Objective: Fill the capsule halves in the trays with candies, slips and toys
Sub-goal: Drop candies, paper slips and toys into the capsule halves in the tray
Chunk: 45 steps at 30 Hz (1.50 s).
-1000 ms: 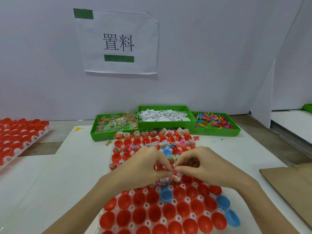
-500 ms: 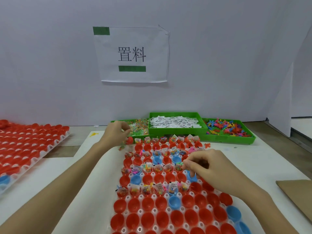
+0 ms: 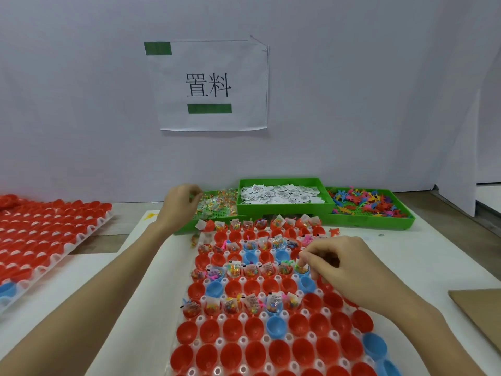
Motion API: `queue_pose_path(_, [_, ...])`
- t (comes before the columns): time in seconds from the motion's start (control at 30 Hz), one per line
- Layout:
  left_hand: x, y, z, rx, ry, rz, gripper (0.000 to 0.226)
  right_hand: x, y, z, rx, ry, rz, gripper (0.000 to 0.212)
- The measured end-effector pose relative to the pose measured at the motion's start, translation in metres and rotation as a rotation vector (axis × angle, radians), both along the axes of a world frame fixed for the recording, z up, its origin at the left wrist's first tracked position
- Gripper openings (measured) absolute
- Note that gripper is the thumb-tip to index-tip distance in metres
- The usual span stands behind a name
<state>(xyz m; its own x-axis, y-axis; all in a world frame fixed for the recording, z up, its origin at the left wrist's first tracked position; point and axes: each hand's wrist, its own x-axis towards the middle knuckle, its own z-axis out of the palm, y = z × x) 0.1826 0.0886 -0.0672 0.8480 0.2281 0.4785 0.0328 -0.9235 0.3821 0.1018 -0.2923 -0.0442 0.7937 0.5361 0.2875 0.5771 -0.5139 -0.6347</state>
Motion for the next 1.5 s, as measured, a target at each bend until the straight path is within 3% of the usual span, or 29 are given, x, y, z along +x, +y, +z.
queue_pose_path(0.07, [-0.015, -0.006, 0.008, -0.113, -0.098, 0.013, 0.028, 0.001, -0.002, 0.0, -0.001, -0.022, -0.01, 0.026])
queue_pose_path(0.17, [-0.046, -0.019, 0.01, -0.186, -0.06, -0.043, 0.032, 0.001, -0.003, 0.001, 0.006, -0.04, -0.024, 0.026])
queue_pose_path(0.27, [-0.067, -0.035, 0.0, -0.144, 0.044, -0.124, 0.025, -0.001, -0.001, 0.003, 0.008, -0.038, -0.019, 0.023])
queue_pose_path(0.43, [-0.077, -0.04, -0.008, -0.044, 0.016, -0.201, 0.005, -0.001, -0.001, 0.005, -0.023, -0.019, -0.028, 0.023])
queue_pose_path(0.63, [-0.083, -0.026, -0.001, 0.005, 0.108, -0.266, 0.015, 0.001, -0.005, 0.007, -0.015, 0.003, -0.057, 0.025])
queue_pose_path(0.83, [-0.087, -0.02, 0.001, -0.195, 0.124, -0.249, 0.024, 0.001, -0.007, 0.01, -0.018, -0.006, -0.069, 0.044])
queue_pose_path(0.93, [-0.088, -0.009, -0.003, -0.333, -0.022, -0.139, 0.018, 0.002, -0.008, 0.009, -0.014, -0.008, -0.073, 0.037])
queue_pose_path(1.0, [-0.086, 0.001, -0.011, -0.298, -0.023, -0.05, 0.009, 0.003, -0.009, 0.008, -0.018, -0.012, -0.077, 0.028])
queue_pose_path(1.13, [-0.081, 0.004, -0.031, -0.181, 0.193, -0.029, 0.015, 0.005, -0.009, 0.006, -0.022, -0.002, -0.076, 0.025])
queue_pose_path(1.27, [-0.076, 0.003, -0.035, -0.135, 0.192, -0.022, 0.02, 0.004, -0.008, 0.007, -0.012, 0.012, -0.07, 0.035])
queue_pose_path(1.4, [-0.074, 0.003, -0.035, -0.057, 0.253, -0.057, 0.021, 0.006, -0.009, 0.004, -0.026, 0.001, -0.068, 0.025])
queue_pose_path(1.5, [-0.076, 0.001, -0.038, -0.037, 0.26, -0.068, 0.016, 0.005, -0.007, 0.005, -0.028, 0.005, -0.064, 0.03])
